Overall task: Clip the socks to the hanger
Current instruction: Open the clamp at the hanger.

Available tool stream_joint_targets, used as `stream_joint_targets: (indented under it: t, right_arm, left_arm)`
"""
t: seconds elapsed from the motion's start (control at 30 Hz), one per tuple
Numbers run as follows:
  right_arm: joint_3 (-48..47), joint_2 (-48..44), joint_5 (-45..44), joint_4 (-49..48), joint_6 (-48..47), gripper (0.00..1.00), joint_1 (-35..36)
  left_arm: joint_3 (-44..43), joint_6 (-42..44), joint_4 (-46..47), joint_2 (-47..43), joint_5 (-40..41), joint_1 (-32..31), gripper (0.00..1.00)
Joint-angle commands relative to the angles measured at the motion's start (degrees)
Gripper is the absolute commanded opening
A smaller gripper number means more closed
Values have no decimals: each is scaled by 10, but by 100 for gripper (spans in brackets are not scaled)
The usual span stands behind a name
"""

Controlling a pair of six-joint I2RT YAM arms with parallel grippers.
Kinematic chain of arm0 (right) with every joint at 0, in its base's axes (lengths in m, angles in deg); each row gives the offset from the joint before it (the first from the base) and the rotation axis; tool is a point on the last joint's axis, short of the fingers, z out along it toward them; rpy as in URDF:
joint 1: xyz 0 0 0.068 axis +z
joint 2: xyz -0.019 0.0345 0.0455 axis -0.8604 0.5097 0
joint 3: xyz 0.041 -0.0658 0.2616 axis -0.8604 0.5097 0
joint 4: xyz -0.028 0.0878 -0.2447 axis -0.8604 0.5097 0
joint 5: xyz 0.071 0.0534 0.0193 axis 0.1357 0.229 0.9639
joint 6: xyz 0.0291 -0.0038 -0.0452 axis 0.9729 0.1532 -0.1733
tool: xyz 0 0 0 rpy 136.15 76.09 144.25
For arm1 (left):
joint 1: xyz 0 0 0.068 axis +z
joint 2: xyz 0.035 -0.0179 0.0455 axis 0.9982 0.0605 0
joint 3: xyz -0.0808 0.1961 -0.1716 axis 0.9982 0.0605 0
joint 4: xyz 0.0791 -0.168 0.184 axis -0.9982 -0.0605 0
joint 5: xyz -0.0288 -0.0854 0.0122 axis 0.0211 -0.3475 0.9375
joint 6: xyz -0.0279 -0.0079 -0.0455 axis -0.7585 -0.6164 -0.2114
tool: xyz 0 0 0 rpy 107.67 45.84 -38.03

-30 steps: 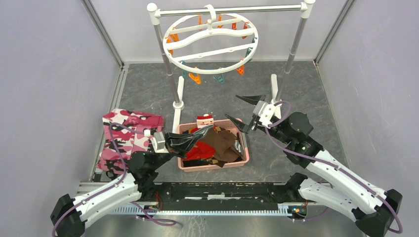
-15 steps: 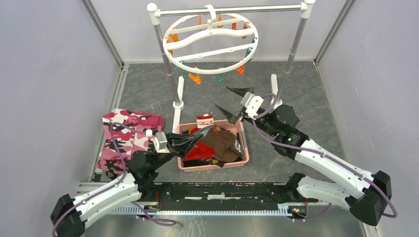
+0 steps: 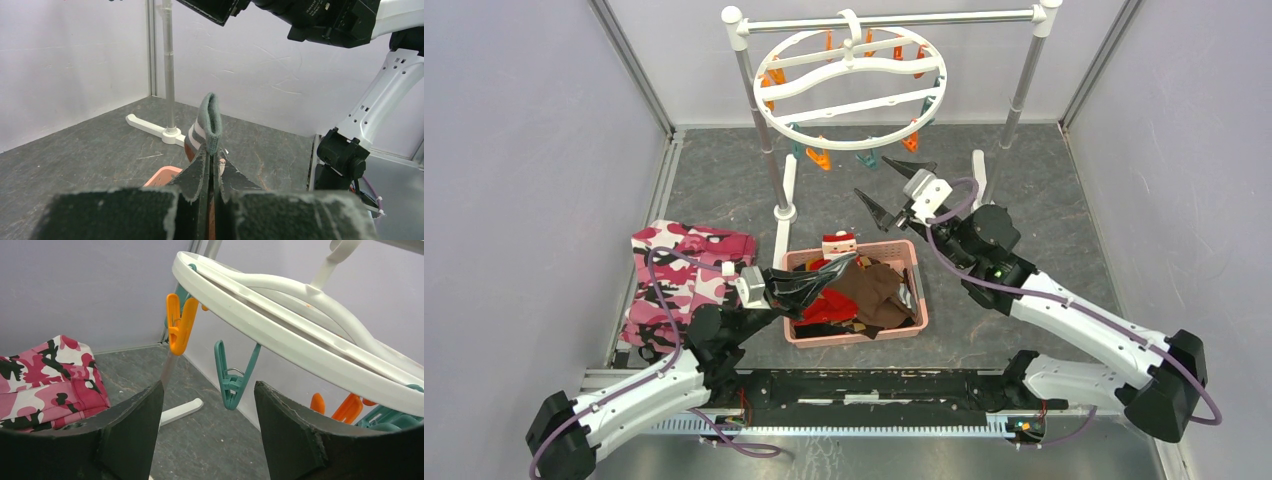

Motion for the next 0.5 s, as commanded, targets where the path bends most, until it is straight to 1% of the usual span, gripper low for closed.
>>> stream_joint_targets:
  t: [0.0, 0.47]
  right_arm:
    - [-33, 16, -39, -37, 9, 73, 7]
    - [-33, 45, -96, -100, 24, 70, 27]
  left_arm:
    - [-8, 23, 22, 1, 5, -2, 2]
    - [-7, 22, 25, 0, 6, -1, 2]
